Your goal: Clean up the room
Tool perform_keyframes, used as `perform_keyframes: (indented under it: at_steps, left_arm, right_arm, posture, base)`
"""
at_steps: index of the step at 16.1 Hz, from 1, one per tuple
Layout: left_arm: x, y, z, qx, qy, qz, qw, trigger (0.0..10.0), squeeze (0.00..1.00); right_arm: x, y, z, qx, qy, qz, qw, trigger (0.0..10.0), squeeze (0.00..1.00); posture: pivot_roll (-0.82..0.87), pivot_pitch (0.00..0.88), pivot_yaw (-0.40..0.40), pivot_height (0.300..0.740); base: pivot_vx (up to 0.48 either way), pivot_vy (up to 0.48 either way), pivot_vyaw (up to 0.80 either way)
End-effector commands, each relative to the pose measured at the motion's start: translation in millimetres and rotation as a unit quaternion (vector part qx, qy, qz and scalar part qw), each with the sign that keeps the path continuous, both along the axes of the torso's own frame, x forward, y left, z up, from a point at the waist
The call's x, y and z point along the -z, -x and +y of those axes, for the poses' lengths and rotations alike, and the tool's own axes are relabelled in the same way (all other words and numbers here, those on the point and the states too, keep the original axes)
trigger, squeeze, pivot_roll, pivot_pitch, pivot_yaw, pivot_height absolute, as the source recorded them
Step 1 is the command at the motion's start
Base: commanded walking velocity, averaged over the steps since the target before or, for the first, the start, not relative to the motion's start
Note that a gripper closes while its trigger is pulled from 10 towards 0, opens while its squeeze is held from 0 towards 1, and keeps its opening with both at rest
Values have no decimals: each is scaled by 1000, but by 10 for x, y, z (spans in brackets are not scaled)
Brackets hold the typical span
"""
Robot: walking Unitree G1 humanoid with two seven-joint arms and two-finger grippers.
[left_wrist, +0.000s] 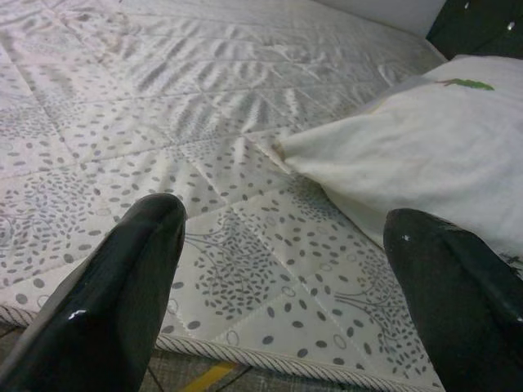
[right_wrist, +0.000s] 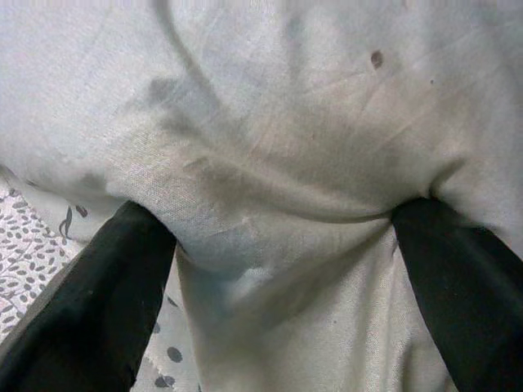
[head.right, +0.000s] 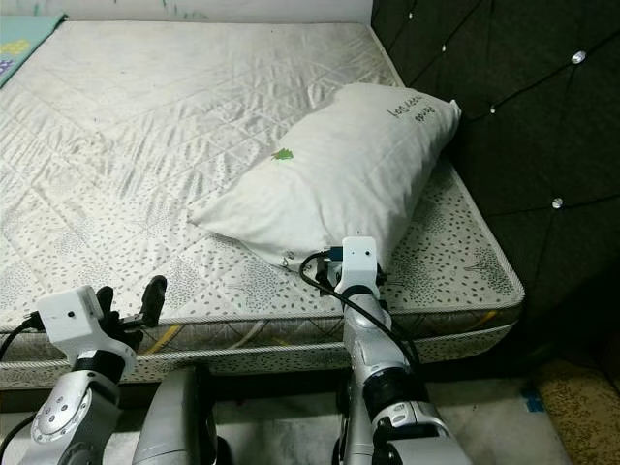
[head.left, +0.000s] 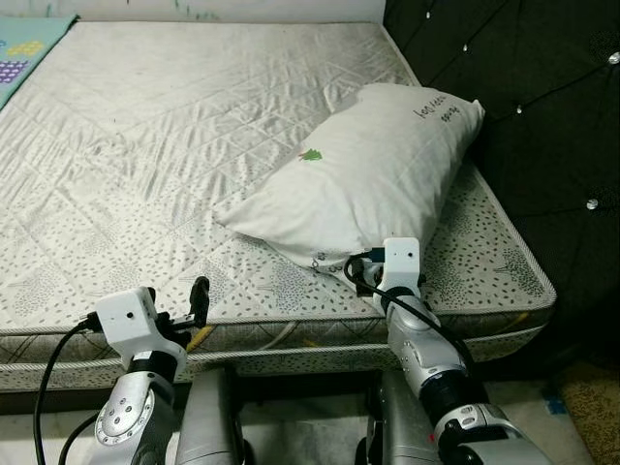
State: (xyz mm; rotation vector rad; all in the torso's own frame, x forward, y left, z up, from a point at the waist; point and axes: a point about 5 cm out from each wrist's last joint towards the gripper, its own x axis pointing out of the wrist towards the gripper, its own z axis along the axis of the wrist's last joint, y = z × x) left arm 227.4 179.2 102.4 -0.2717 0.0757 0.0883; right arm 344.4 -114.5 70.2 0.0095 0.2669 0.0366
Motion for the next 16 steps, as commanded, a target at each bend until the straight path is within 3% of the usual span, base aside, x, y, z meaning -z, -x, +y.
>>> perform_keyframes:
  at_steps: [1, 2, 3, 7, 8, 9, 10, 11, 12, 13, 14, 15, 16]
  left_arm:
    - [59, -3, -5, -4, -8, 20, 1000, 10000, 0]
    - [30, -5, -10, 1, -4, 2, 1000, 10000, 0]
    - [-18, -3, -11, 5, 10, -18, 1000, 0, 0]
    - [-12, -14, -6, 1, 4, -14, 1000, 0, 0]
    - [-11, -17, -13, 1, 2, -13, 1000, 0, 0]
    - [-10, -18, -5, -4, -9, -4, 1000, 4078, 0]
    - [-15, -21, -2, -4, -13, -1, 1000, 9059, 0]
    - [-42, -27, 9, -7, -12, -8, 1000, 10000, 0]
    - [-80, -32, 23, -11, -4, -22, 1000, 10000, 0]
    - [-112, -40, 36, -14, -1, -33, 999, 0, 259]
    - [-132, -58, 35, -12, -2, -37, 999, 0, 1000]
    - [-129, -76, 30, -12, -3, -35, 999, 10000, 1000]
    - [-123, -94, 23, -9, 0, -36, 999, 10000, 1000]
  right_arm:
    - [-29, -30, -85, 18, 0, -4, 1000, 10000, 0]
    - [-28, -30, -87, 20, -1, -4, 1000, 10000, 0]
    - [-54, -18, -82, 17, -31, -21, 999, 0, 0]
    - [-15, 3, -108, 15, -23, -15, 1000, 0, 0]
    - [-72, -8, -114, 15, -33, -33, 999, 5882, 0]
    - [-173, -24, -121, 9, -33, -63, 997, 10000, 0]
    - [-240, -26, -131, 4, -32, -84, 996, 10000, 0]
    - [-297, -18, -146, -3, -25, -102, 995, 10000, 0]
    - [-346, -3, -167, -7, -29, -116, 993, 10000, 0]
    - [-389, 27, -191, -15, -26, -129, 991, 10000, 714]
    - [-444, 86, -202, -33, -27, -147, 988, 10000, 1000]
    - [-458, 113, -219, -31, -21, -150, 988, 10000, 1000]
    - [-456, 136, -236, -26, -20, -148, 988, 10000, 1000]
  posture:
    - [20, 67, -9, 561]
    - [19, 67, -8, 561]
    - [20, 66, -9, 561]
    - [13, 64, -7, 561]
    - [12, 63, -7, 561]
    - [12, 62, -6, 561]
    - [12, 62, -6, 561]
    - [7, 55, -7, 561]
    - [4, 58, -7, 561]
    - [1, 60, -6, 561]
    - [-6, 44, -4, 561]
    - [-11, 39, -1, 561]
    - [-18, 28, 1, 561]
  base:
    - [0, 0, 0]
    - [0, 0, 0]
    - [0, 0, 0]
    - [0, 0, 0]
    - [0, 0, 0]
    - [0, 0, 0]
    - [0, 0, 0]
    - [0, 0, 0]
    - [0, 0, 0]
    - [0, 0, 0]
    - [0, 0, 0]
    - [0, 0, 0]
    - [0, 0, 0]
